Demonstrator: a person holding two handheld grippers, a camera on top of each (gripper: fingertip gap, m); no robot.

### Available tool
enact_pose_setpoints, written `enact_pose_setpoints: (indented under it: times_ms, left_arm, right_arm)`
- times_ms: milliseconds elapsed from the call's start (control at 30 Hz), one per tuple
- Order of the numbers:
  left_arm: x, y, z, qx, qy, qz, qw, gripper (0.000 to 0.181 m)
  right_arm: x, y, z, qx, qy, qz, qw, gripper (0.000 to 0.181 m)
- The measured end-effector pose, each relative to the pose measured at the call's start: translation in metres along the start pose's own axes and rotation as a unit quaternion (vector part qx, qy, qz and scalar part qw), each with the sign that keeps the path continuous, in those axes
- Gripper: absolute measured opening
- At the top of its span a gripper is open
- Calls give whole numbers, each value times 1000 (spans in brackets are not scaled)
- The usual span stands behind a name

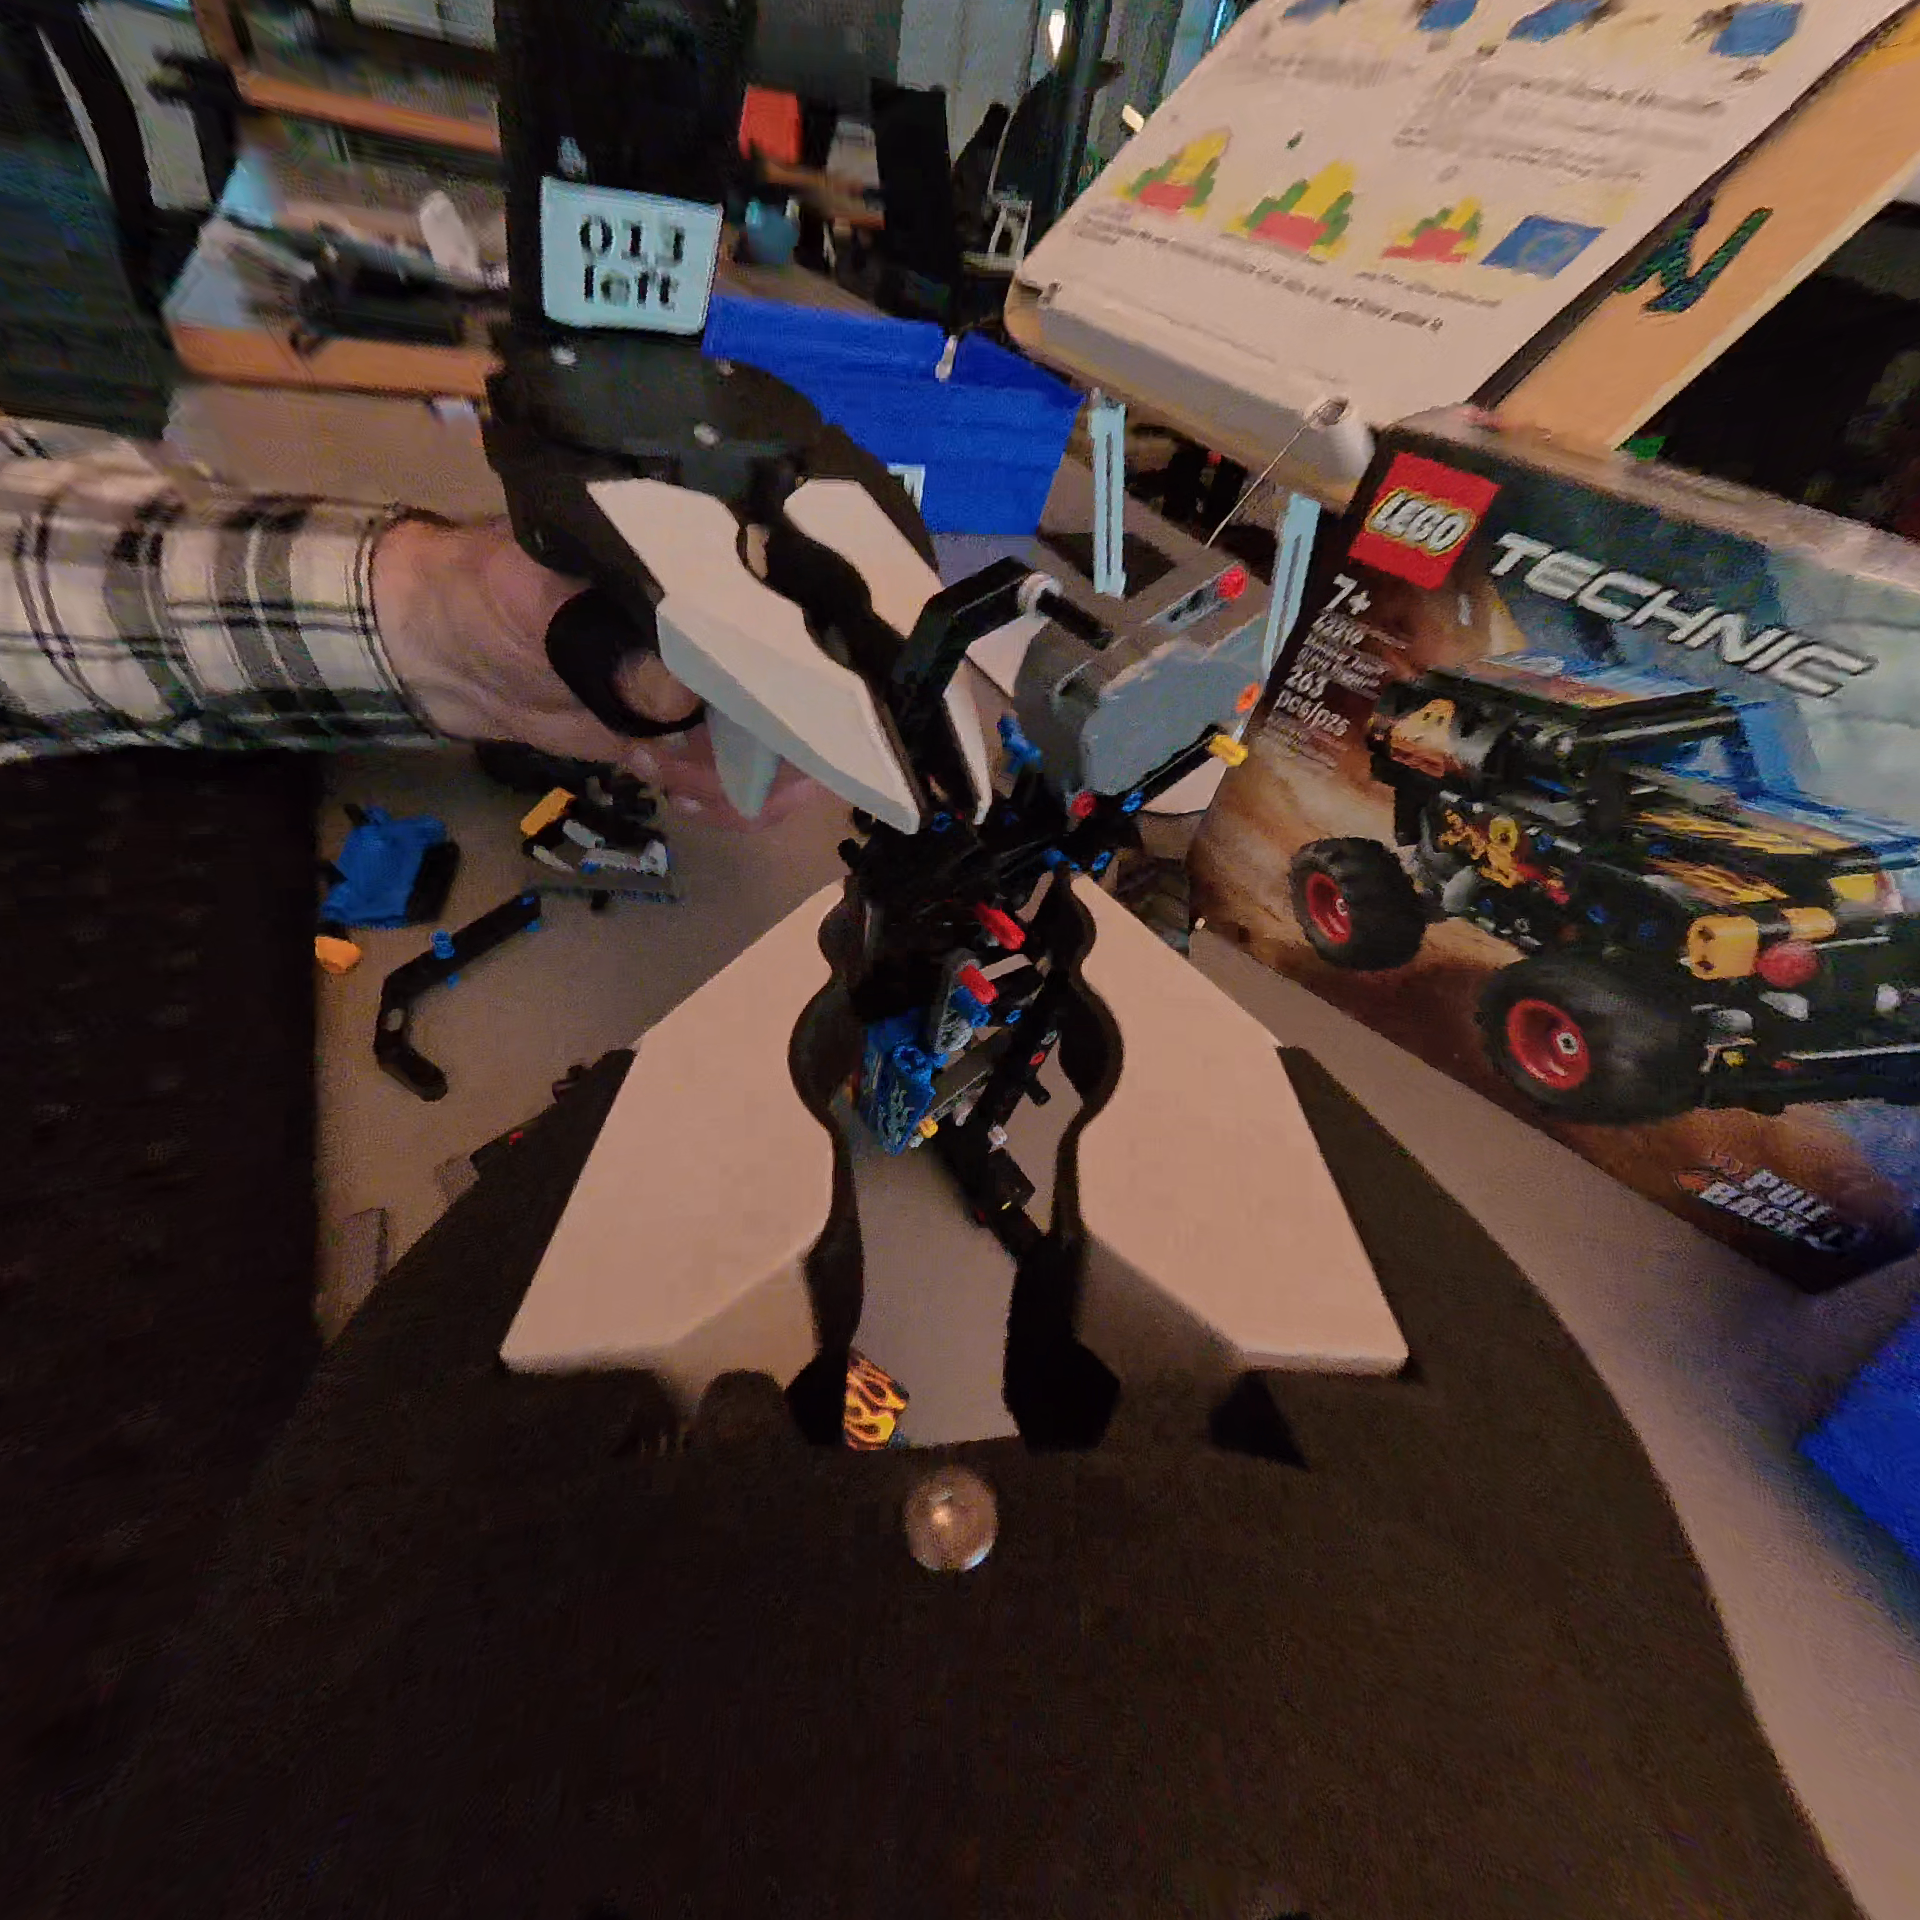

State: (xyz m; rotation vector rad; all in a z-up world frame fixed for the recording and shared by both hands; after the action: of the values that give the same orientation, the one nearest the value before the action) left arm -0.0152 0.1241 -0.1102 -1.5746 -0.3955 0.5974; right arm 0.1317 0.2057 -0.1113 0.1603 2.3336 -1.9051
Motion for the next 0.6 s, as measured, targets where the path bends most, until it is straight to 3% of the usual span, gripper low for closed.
enact_pose_setpoints:
  times_ms: [100, 233, 467, 600]
  left_arm:
    - [3, 1, 0, -14, 24, -10, 1000, 7]
    - [-1, -2, -1, -27, 65, -20, 997, 7]
    - [-9, -2, -5, 2, 78, 29, 997, 8]
    - [-55, -4, 14, -12, 50, 3, 999, 7]
  right_arm:
    - [21, 9, 11, -39, -6, 60, 997, 31]
    - [22, 7, 16, -64, -28, 43, 997, 24]
    - [20, 9, 16, -39, -58, 36, 997, 22]
    - [-1, 10, -5, 2, -33, 14, 999, 22]
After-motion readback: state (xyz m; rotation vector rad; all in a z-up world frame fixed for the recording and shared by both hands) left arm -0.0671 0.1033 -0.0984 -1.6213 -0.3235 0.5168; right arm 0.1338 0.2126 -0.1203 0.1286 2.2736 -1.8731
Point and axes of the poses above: each gripper's, where its closed fingertips meet, x out along the fingers, y out of its underside, z = x × y across the jaws, the point moved 9 cm from there along -x, back along the fingers, and after that the axes turned 10 degrees about y, right-handed, at the moved point
